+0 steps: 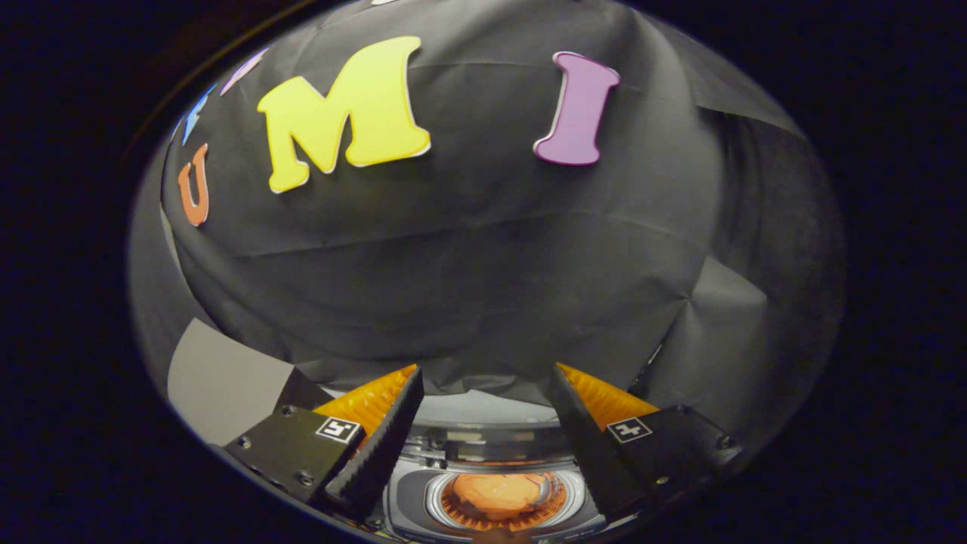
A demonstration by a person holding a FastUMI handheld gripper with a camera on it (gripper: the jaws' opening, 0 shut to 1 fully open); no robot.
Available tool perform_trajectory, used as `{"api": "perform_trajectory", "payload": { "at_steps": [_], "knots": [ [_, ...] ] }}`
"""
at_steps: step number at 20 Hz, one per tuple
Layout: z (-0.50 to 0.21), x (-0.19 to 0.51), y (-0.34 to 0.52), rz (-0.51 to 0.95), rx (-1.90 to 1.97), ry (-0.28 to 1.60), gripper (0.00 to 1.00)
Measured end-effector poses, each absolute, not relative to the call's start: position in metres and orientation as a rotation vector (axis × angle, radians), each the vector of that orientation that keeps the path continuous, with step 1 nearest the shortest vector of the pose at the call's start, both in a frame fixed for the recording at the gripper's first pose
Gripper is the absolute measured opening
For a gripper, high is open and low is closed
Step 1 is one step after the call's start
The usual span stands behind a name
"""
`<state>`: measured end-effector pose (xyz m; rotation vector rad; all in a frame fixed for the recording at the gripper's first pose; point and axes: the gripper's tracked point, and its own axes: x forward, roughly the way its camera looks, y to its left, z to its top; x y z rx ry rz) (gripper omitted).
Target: Put the clothes into the washing machine and then close the washing machine lid.
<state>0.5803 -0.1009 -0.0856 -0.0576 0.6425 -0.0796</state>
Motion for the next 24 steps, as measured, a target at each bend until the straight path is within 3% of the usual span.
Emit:
{"api": "perform_trajectory", "payload": {
  "at_steps": [7,24],
  "knots": [
    [-0.127,0.598,-0.109,-0.134,-0.062,0.690,1.00],
    [-0.123,0.577,-0.107,-0.096,-0.080,0.605,1.00]
  ]
}}
